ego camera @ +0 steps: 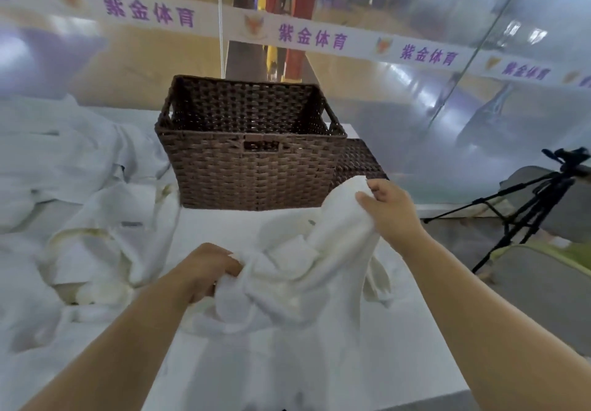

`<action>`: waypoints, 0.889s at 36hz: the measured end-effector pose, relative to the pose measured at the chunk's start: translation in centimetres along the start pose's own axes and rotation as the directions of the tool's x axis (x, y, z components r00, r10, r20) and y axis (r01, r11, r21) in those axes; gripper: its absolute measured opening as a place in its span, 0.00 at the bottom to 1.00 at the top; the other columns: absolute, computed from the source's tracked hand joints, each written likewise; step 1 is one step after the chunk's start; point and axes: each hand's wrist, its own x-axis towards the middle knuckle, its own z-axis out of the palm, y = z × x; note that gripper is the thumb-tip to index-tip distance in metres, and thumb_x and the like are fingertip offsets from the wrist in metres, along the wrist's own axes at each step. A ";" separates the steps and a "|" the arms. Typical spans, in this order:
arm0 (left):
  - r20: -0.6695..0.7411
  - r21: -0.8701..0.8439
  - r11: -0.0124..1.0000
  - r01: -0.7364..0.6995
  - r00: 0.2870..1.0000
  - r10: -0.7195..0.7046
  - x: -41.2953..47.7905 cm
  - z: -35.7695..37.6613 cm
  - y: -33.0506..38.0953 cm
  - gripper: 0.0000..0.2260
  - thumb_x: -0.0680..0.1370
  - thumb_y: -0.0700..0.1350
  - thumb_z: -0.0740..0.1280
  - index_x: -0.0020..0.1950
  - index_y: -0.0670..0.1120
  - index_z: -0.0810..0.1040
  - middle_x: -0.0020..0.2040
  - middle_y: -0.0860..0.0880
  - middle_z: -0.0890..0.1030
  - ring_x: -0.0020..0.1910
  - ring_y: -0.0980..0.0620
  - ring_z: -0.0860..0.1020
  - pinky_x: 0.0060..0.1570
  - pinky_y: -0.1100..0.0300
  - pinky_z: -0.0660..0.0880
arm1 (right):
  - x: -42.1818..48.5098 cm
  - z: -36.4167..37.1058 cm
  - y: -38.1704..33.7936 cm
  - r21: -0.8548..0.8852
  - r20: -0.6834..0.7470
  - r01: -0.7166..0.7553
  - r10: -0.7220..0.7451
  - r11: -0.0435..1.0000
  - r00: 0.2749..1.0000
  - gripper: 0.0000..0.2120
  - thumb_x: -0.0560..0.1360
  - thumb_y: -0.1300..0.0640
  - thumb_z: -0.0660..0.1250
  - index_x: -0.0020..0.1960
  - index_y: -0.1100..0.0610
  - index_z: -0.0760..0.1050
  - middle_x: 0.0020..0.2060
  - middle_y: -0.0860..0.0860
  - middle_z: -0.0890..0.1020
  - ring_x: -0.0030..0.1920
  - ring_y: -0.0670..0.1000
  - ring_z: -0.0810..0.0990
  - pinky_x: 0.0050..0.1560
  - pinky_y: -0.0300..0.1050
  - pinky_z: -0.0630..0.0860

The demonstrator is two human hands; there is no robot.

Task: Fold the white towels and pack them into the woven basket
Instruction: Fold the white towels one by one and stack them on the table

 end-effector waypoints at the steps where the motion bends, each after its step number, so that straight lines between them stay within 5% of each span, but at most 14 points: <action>1: -0.003 0.010 1.000 0.015 1.000 -0.015 -0.6 0.2 -0.3 0.05 0.69 0.30 0.68 0.43 0.33 0.80 0.41 0.36 0.82 0.41 0.39 0.80 0.41 0.49 0.78 | -0.3 -0.5 0.1 0.002 -0.001 0.023 -0.023 1.000 1.000 0.05 0.74 0.55 0.68 0.49 0.52 0.78 0.45 0.53 0.82 0.46 0.55 0.80 0.50 0.50 0.76; 5: 0.017 -0.060 0.994 0.086 0.996 -0.085 -2.4 0.8 -1.8 0.09 0.71 0.37 0.70 0.49 0.34 0.79 0.42 0.37 0.82 0.42 0.39 0.81 0.37 0.50 0.79 | -1.7 -2.2 1.5 -0.081 0.039 0.007 -0.004 0.997 0.999 0.01 0.75 0.55 0.66 0.45 0.52 0.75 0.39 0.50 0.80 0.40 0.54 0.77 0.42 0.47 0.74; 8: 0.109 -0.224 0.957 0.184 0.981 -0.163 -3.7 1.7 -2.7 0.19 0.73 0.58 0.68 0.52 0.43 0.81 0.48 0.42 0.84 0.46 0.42 0.83 0.40 0.51 0.79 | -2.9 -2.9 3.0 -0.235 0.071 -0.012 0.029 0.972 0.997 0.10 0.76 0.54 0.66 0.37 0.52 0.68 0.32 0.46 0.71 0.33 0.47 0.69 0.33 0.42 0.63; 10: 0.068 -0.275 0.940 0.202 0.979 -0.191 -4.3 2.1 -3.1 0.24 0.75 0.63 0.63 0.52 0.43 0.81 0.49 0.42 0.84 0.45 0.42 0.83 0.39 0.52 0.79 | -3.6 -3.3 3.4 -0.294 0.085 0.002 0.024 0.956 0.996 0.17 0.76 0.54 0.66 0.33 0.50 0.62 0.28 0.45 0.66 0.29 0.46 0.64 0.29 0.41 0.58; 15: -0.294 -0.291 0.957 0.026 0.949 -0.115 -5.8 2.5 -3.4 0.14 0.80 0.47 0.63 0.57 0.37 0.74 0.47 0.37 0.78 0.45 0.39 0.78 0.48 0.43 0.76 | -5.0 -4.3 3.3 -0.305 0.113 -0.014 0.051 0.952 0.992 0.20 0.77 0.54 0.64 0.32 0.54 0.57 0.27 0.48 0.60 0.27 0.48 0.59 0.29 0.43 0.56; 21: -0.529 -0.105 0.970 -0.220 0.838 0.133 -9.2 1.2 -1.6 0.11 0.78 0.46 0.64 0.47 0.37 0.76 0.53 0.34 0.78 0.52 0.36 0.77 0.56 0.44 0.74 | -5.5 -6.5 2.5 -0.309 0.012 0.010 -0.007 0.951 1.000 0.20 0.77 0.52 0.64 0.33 0.55 0.58 0.28 0.49 0.62 0.28 0.49 0.60 0.29 0.45 0.57; 24: -0.593 0.003 0.947 -0.321 0.762 0.260 -11.5 0.5 -0.5 0.10 0.78 0.47 0.63 0.38 0.45 0.73 0.40 0.42 0.75 0.42 0.44 0.73 0.49 0.48 0.74 | -5.6 -7.9 1.6 -0.257 -0.048 0.012 -0.025 0.966 0.999 0.14 0.76 0.51 0.67 0.40 0.56 0.65 0.32 0.48 0.68 0.32 0.47 0.66 0.30 0.42 0.61; 28: -0.690 -0.083 0.862 -0.499 0.653 0.312 -14.2 -0.7 0.2 0.15 0.75 0.42 0.67 0.28 0.49 0.71 0.25 0.51 0.71 0.30 0.47 0.68 0.35 0.57 0.68 | -5.6 -9.5 0.1 -0.101 -0.132 0.014 -0.028 0.995 0.991 0.18 0.72 0.48 0.71 0.50 0.57 0.66 0.39 0.47 0.70 0.41 0.52 0.72 0.40 0.46 0.70; 31: -0.698 -0.182 0.789 -0.586 0.642 0.317 -16.4 -1.3 0.5 0.05 0.74 0.41 0.67 0.46 0.51 0.79 0.46 0.48 0.79 0.45 0.45 0.75 0.47 0.52 0.73 | -5.5 -10.6 -0.8 0.024 -0.179 -0.024 0.028 0.999 0.983 0.19 0.70 0.45 0.73 0.48 0.58 0.72 0.40 0.50 0.74 0.44 0.55 0.76 0.44 0.48 0.74; 32: -0.696 -0.205 0.773 -0.601 0.644 0.317 -17.1 -1.6 0.5 0.09 0.75 0.40 0.66 0.53 0.51 0.79 0.53 0.47 0.78 0.51 0.46 0.76 0.51 0.50 0.74 | -5.5 -10.9 -1.1 0.085 -0.164 -0.032 0.046 0.996 0.985 0.17 0.70 0.45 0.73 0.45 0.57 0.73 0.40 0.51 0.75 0.44 0.55 0.76 0.44 0.47 0.74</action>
